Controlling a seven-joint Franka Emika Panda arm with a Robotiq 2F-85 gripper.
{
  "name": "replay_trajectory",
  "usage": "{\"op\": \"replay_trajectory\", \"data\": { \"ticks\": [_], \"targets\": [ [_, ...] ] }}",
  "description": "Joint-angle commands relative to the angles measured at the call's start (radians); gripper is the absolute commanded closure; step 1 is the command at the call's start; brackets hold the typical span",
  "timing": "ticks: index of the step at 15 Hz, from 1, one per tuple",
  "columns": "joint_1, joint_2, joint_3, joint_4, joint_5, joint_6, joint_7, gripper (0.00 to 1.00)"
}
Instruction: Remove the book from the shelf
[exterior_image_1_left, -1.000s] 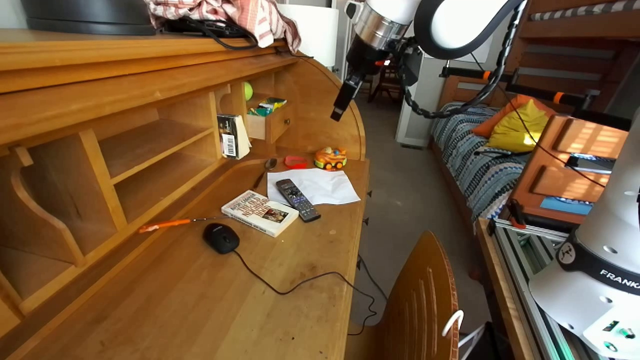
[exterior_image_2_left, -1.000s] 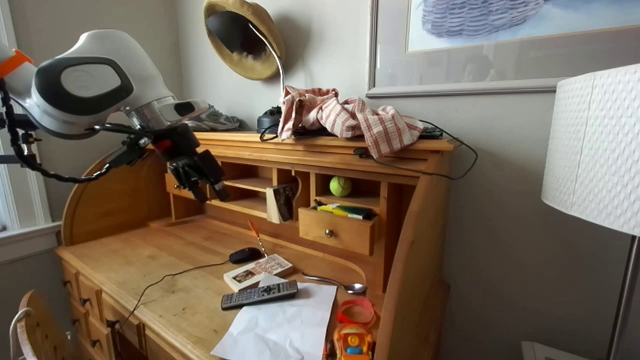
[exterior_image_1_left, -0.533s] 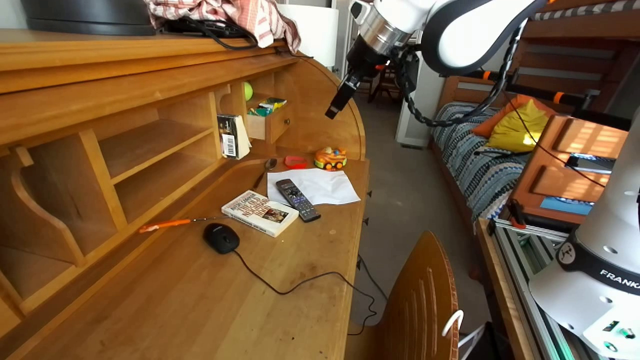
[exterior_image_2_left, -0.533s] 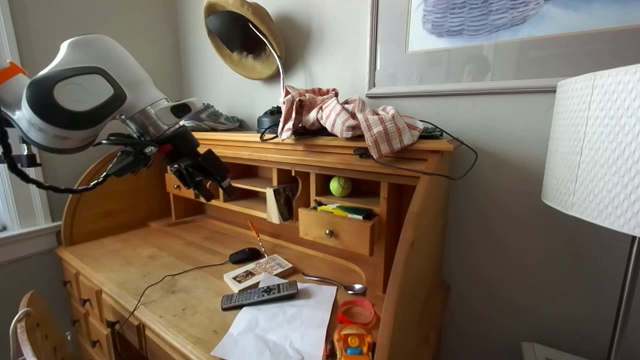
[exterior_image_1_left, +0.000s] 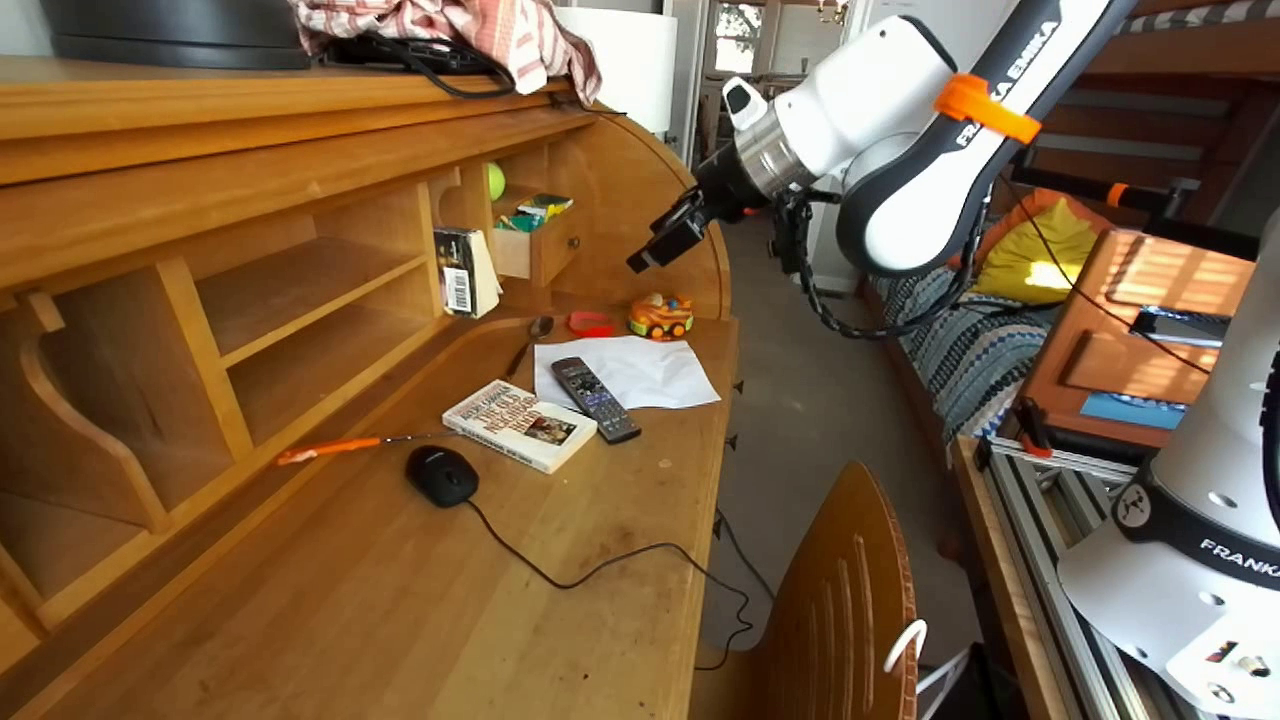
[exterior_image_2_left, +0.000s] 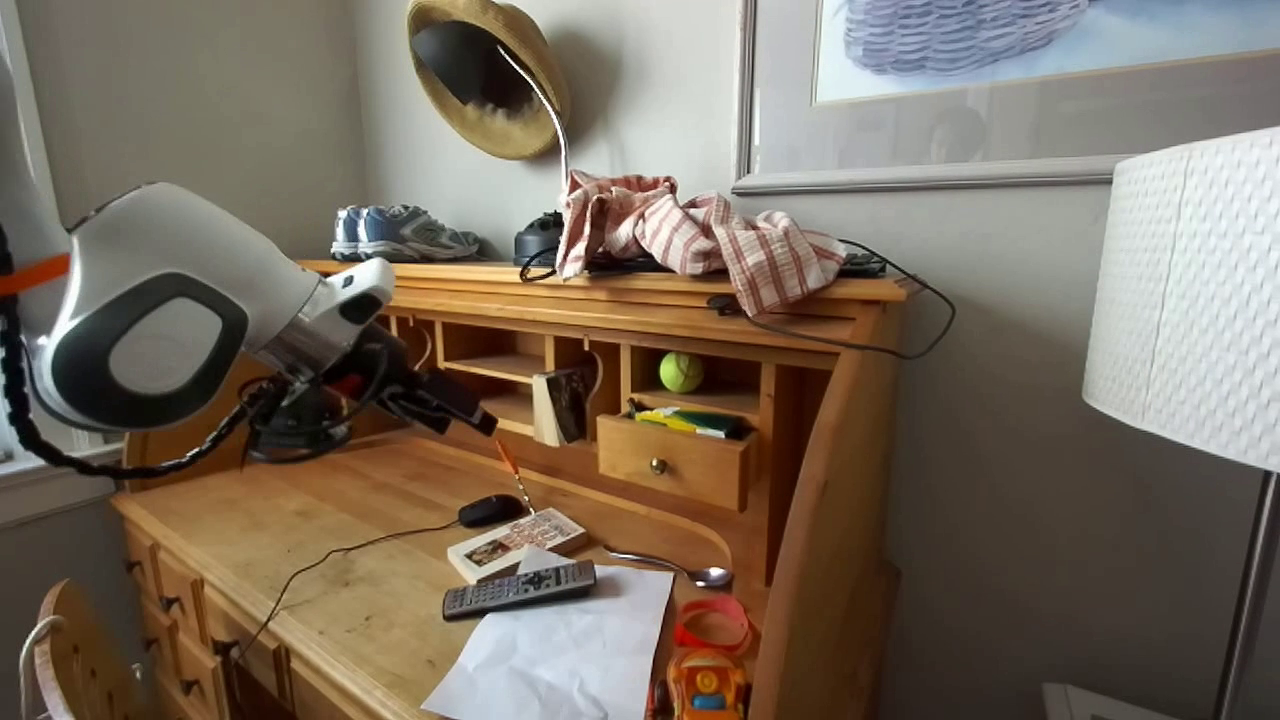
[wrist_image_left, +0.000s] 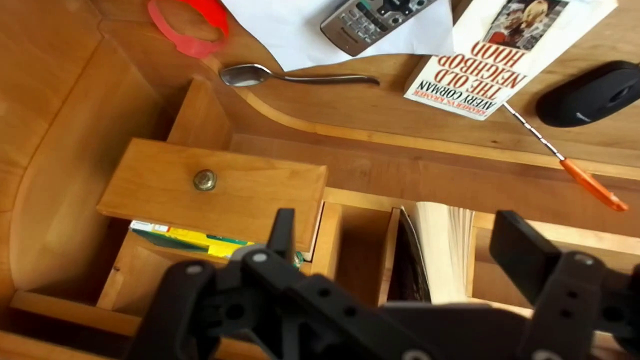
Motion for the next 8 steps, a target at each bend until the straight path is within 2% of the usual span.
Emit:
{"op": "replay_trajectory", "data": {
  "ticks": [1,5,8],
  "targets": [
    [-0.019,0.254,0.008,0.056,-0.024,0.245,0.032,0.00],
    [-0.037,0.501,0.063,0.216,0.007,0.320,0.028,0.00],
    [-0.054,0.571,0.100,0.326,0.003,0.292,0.029,0.00]
  ]
}}
